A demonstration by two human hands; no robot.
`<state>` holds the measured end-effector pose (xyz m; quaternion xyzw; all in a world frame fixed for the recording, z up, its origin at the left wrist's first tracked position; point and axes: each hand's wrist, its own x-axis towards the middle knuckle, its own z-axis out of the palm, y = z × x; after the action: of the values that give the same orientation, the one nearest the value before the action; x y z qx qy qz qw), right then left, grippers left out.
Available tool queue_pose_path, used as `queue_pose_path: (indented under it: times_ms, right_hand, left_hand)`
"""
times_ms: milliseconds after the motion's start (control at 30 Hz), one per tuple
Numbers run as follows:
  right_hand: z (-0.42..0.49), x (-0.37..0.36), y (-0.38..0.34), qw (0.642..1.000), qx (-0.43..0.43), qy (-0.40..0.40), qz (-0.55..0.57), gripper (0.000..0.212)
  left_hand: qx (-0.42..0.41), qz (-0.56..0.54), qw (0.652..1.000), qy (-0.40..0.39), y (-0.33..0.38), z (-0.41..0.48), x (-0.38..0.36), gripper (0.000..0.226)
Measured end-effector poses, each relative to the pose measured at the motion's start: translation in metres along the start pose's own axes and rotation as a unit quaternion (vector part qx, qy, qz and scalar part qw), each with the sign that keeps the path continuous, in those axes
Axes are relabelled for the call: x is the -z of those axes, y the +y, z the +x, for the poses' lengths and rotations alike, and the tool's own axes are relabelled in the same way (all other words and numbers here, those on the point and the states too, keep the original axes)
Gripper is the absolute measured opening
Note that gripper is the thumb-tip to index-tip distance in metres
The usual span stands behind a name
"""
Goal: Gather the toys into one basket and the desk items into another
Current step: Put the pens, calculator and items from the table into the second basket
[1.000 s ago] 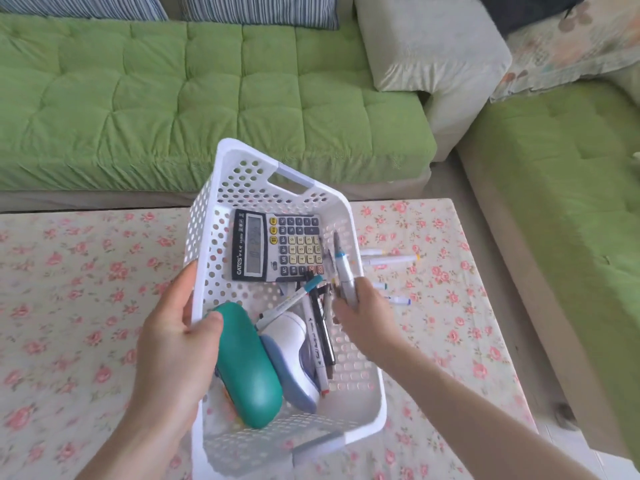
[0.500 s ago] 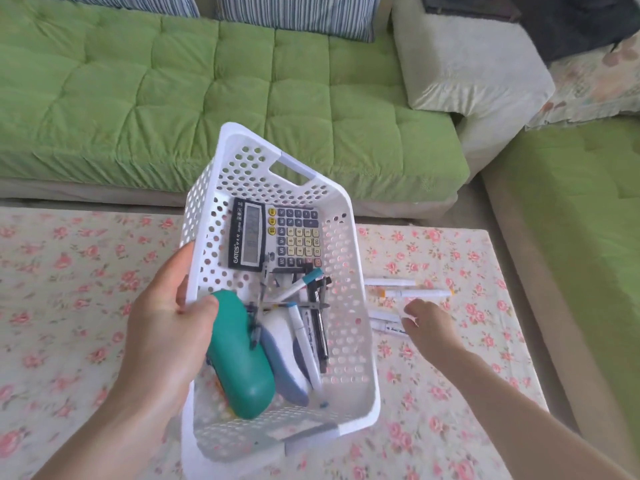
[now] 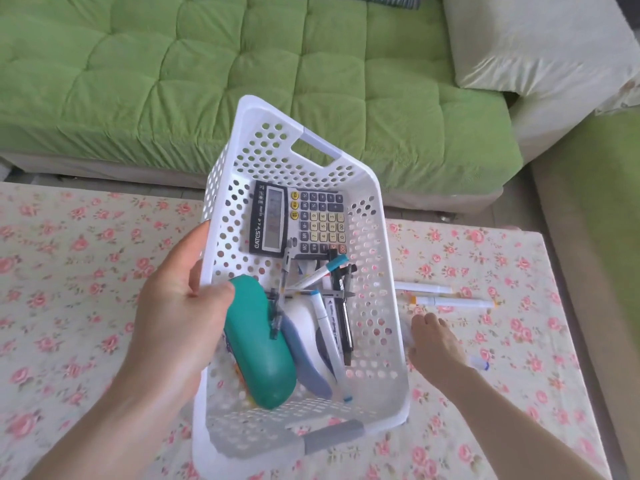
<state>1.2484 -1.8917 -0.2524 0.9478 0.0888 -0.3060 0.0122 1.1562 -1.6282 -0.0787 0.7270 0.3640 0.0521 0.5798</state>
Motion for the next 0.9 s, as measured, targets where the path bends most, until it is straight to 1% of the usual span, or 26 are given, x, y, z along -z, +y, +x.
queue_pose_path:
  times_ms: [67,133,233,300,400,533,600,733,900]
  right_hand:
    - [0.003,0.009,0.000,1.000,0.003,0.027,0.015,0.026]
    - [0.012,0.021,0.002,0.998,0.000,0.066,0.020,0.026]
    - [0.028,0.031,0.006,0.996,0.013,0.090,0.010,0.043]
    - [0.035,0.033,0.005,0.996,0.015,0.086,0.009,0.051]
    - [0.042,0.030,0.004,0.997,-0.007,0.071,-0.001,0.055]
    - [0.046,0.028,0.003,0.997,-0.029,0.067,-0.009,0.043]
    - [0.047,0.028,0.004,0.996,-0.056,0.065,0.004,0.037]
    - [0.043,0.022,0.010,0.991,-0.111,0.049,0.055,0.041]
    - [0.032,0.010,0.008,0.989,-0.122,0.043,0.075,0.045]
  left_hand:
    - [0.005,0.000,1.000,0.009,0.000,0.000,0.000,0.066]
    - [0.008,0.005,1.000,0.015,0.003,0.001,-0.001,0.066]
    - [0.013,0.014,1.000,0.014,0.007,0.002,-0.005,0.067]
    - [0.014,0.013,1.000,0.010,0.008,0.004,-0.009,0.067]
    - [0.016,0.016,1.000,0.006,0.008,0.006,-0.013,0.067]
    - [0.015,0.020,1.000,0.007,0.010,0.006,-0.015,0.067]
    - [0.012,0.021,1.000,0.010,0.010,0.006,-0.015,0.067]
    - [0.019,0.026,0.999,0.016,0.009,0.006,-0.013,0.067]
    - [0.011,0.024,0.999,0.018,0.005,0.007,-0.012,0.066]
